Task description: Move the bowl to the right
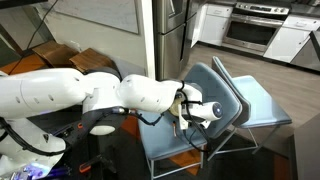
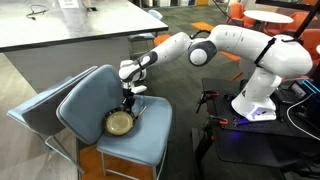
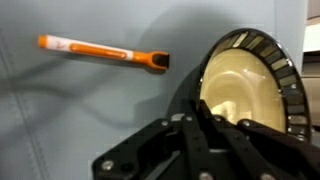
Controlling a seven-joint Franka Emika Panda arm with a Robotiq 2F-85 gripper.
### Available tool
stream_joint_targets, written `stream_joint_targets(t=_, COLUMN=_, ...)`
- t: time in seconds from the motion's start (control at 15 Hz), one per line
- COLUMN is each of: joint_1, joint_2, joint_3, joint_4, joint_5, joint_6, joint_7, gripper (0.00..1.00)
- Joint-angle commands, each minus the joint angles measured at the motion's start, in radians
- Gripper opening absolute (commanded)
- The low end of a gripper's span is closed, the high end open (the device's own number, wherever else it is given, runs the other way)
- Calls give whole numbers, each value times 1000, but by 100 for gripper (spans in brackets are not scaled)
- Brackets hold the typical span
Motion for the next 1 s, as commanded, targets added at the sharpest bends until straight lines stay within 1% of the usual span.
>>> stream_joint_targets(t=0.0, joint_1=-29, joint_2=0, joint_3=-5, joint_4=12, joint_5=37, joint_6=24, joint_7=39, gripper=2)
stream_joint_targets(t=0.4, joint_1=-93, joint_2=2, joint_3=-18, joint_4=-1, joint_5=64, joint_6=35, joint_7=72, gripper=2)
stream_joint_targets(t=0.6, joint_1=-113, joint_2=4, joint_3=-23, joint_4=-8, joint_5=75, joint_6=36, joint_7=73, gripper=2)
stream_joint_targets(t=0.8, joint_1=-128, joint_2=-18, joint_3=-26, joint_4=-48, joint_5=71, joint_6=46, joint_7=77, gripper=2)
stream_joint_targets(t=0.93, joint_1=-127, joint_2=-45, joint_3=-40, joint_4=-79, joint_5=59, joint_6=40, joint_7=79, gripper=2)
